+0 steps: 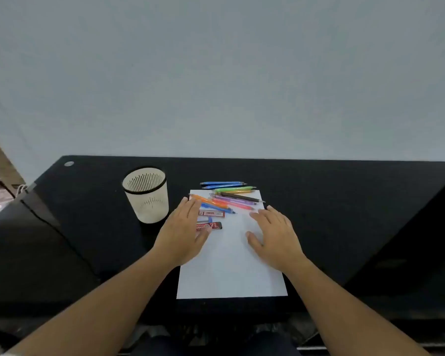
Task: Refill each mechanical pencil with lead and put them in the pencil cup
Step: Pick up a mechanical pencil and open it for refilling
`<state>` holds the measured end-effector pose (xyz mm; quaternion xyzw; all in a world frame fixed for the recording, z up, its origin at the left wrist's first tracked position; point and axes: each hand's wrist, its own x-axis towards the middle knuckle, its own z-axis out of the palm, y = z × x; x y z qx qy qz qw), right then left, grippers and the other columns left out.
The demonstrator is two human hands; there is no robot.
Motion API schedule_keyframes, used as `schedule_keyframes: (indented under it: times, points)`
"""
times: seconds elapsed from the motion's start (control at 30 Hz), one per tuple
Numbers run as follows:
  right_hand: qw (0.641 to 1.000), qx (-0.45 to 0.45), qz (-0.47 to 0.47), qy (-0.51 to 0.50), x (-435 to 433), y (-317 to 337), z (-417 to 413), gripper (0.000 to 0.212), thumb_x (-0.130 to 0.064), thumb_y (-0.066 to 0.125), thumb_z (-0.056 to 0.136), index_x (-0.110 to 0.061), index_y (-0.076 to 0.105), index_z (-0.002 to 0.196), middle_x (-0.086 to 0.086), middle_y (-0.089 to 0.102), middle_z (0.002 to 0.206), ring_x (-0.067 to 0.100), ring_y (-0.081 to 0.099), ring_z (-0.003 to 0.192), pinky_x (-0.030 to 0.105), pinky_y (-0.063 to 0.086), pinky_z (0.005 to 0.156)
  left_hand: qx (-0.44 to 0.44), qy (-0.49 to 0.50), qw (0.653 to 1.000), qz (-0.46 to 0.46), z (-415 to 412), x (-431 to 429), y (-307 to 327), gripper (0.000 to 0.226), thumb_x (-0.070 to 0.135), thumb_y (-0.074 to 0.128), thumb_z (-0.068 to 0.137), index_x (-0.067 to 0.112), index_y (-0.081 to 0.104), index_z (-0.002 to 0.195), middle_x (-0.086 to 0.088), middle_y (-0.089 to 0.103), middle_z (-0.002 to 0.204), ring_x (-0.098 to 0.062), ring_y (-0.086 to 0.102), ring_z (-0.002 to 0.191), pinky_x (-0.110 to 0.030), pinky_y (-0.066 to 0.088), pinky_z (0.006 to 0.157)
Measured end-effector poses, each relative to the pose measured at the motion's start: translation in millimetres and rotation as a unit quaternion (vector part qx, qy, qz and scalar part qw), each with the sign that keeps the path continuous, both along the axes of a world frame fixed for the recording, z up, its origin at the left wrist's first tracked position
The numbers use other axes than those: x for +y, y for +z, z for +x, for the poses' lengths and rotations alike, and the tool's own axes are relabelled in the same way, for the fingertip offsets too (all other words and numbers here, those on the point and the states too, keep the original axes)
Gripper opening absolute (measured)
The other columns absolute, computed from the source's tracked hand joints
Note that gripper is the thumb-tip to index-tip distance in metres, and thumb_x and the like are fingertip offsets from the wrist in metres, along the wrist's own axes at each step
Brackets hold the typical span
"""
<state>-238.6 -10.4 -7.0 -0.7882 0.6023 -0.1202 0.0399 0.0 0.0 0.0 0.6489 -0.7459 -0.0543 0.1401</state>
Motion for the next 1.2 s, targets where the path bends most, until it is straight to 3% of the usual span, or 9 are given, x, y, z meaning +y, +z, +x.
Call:
schedule_keyframes:
  times: [0.23,0.8,0.93,1.2]
  points:
    - [1.000,-0.006,0.021,-0.002,-2.4,-13.2,-2.2,0.049,-0.052,0.045,0.092,-0.031,0.045,0.137,-0.008,0.042,0.143,0.012,0.031,0.136,0.035,0.019,0.114,0.000,-0.013,0.997,0.070,10.8,3.3,-19.2,0.075,0.055,0.041,0.095,0.023,0.009,0.154,0.005,0.008,0.162,-0.013,0.000,0.148,-0.037,0.013,0.120]
    - [0.999,0.023,-0.015,-0.018,-10.2,-14.6,0.3,0.040,-0.052,0.044,0.089,-0.032,0.055,0.121,-0.009,0.051,0.125,0.013,0.045,0.117,0.046,0.018,0.112,0.030,-0.005,0.997,0.068,16.0,5.7,-28.9,0.067,0.056,0.037,0.096,0.026,0.017,0.153,0.008,0.015,0.160,-0.011,0.006,0.148,-0.033,0.009,0.119]
    - [0.998,0.029,-0.033,-0.044,-30.7,-6.2,4.8,0.031,-0.047,0.045,0.092,-0.028,0.060,0.112,-0.008,0.058,0.115,0.013,0.050,0.108,0.039,0.024,0.106,0.035,-0.005,0.997,0.068,16.6,5.4,-29.7,0.068,0.056,0.037,0.096,0.027,0.016,0.153,0.009,0.014,0.160,-0.011,0.005,0.148,-0.034,0.010,0.119]
    - [0.998,0.031,-0.033,-0.044,-86.8,1.2,-1.1,0.030,-0.036,0.046,0.097,-0.025,0.057,0.122,-0.003,0.055,0.123,0.015,0.047,0.110,0.033,0.038,0.092,0.051,0.002,0.997,0.058,16.7,4.4,-31.8,0.068,0.055,0.041,0.095,0.029,0.017,0.153,0.012,0.014,0.159,-0.008,0.006,0.147,-0.032,0.011,0.119]
